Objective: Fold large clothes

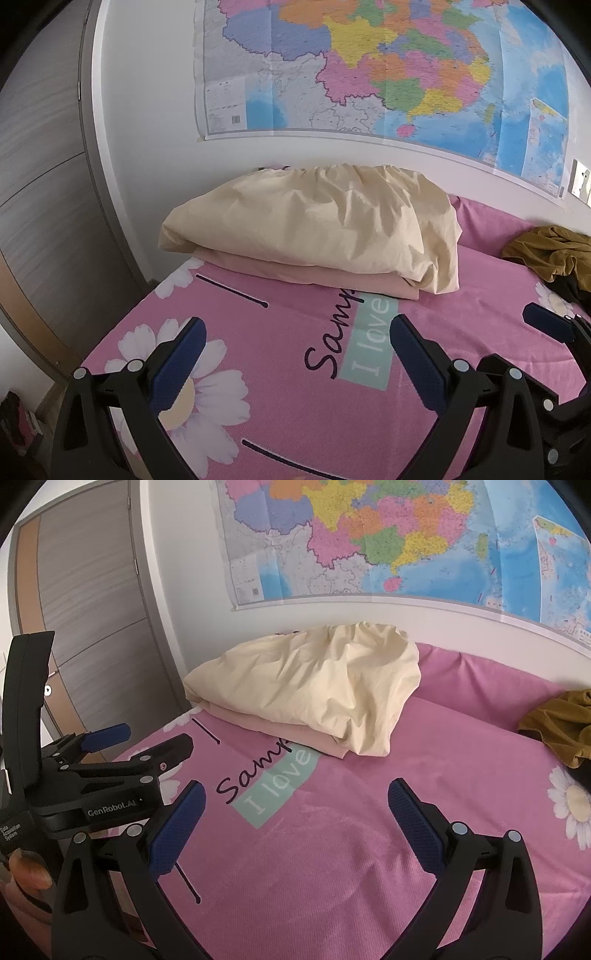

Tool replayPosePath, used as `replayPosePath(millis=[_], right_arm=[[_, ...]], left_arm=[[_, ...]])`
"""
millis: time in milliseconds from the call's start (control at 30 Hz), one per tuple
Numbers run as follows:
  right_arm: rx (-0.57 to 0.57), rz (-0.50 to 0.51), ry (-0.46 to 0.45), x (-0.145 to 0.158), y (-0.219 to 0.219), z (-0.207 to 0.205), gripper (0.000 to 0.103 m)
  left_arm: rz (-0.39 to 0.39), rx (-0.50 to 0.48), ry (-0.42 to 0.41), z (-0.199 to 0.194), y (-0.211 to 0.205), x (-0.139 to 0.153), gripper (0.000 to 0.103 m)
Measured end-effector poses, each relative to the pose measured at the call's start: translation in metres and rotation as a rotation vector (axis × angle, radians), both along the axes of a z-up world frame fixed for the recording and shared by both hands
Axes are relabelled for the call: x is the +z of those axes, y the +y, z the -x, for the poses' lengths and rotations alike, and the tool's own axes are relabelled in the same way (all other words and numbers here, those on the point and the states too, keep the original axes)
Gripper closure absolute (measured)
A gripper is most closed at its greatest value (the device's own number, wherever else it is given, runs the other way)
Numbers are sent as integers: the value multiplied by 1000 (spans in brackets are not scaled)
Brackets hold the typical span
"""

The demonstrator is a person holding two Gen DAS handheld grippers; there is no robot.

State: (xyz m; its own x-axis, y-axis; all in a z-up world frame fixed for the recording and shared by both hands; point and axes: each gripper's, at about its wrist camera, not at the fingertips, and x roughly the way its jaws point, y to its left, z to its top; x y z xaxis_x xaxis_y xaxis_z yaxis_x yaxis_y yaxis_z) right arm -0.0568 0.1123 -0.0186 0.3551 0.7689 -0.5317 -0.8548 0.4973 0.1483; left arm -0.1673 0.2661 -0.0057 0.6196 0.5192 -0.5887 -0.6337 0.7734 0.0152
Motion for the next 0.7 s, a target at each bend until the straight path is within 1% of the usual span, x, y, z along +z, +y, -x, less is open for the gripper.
replayPosePath(millis=[700], right_arm=[[-16, -16, 8, 1, 0, 0, 5]], left_arm=[[1, 11, 5, 2, 2, -1, 6]])
